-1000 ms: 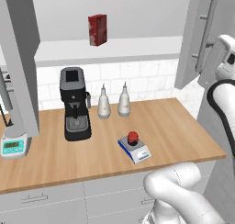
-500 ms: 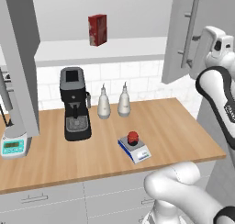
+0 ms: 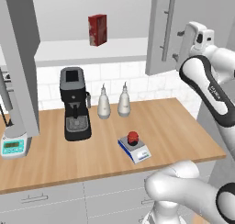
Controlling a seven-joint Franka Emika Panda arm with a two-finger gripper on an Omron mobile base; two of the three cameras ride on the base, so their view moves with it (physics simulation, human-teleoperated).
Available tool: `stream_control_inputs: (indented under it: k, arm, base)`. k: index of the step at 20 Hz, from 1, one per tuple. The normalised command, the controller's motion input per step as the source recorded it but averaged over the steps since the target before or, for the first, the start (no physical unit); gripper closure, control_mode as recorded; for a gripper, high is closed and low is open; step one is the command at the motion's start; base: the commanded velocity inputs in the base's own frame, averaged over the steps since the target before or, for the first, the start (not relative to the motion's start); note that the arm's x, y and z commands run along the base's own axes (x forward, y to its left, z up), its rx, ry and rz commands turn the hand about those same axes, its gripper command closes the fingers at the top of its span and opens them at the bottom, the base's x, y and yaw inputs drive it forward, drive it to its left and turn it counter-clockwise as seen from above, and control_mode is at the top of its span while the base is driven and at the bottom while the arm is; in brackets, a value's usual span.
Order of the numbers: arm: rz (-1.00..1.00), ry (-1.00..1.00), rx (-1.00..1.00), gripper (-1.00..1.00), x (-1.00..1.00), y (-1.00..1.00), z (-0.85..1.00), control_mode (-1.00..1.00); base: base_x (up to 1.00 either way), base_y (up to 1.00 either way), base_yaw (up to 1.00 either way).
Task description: Pick the jam and place it on the digital scale for weighing, and close the cabinet.
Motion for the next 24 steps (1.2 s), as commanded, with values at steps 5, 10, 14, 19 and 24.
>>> stream_control_inputs:
  k: [5,10,14,19,24]
  arm:
    - [0.00,0.00,0.00,-1.00,0.86,0.03,-0.28,-1.00]
    - [0.00,0.00,0.00,-1.00,0.81,0.00,-0.22,-1.00]
    - [0.00,0.00,0.00,-1.00,0.86,0.00,-0.25,-1.00]
    - [0.00,0.00,0.00,-1.00,0.89,0.00,-0.44,-1.00]
    - [0.00,-0.09,0.00,-1.00,-0.54,0.00,0.17,-1.00]
  base:
    - [0.00,0.00,0.00]
    - [0.00,0.00,0.00]
    - [0.00,0.00,0.00]
    - [0.00,0.00,0.00]
    - [0.00,0.00,0.00]
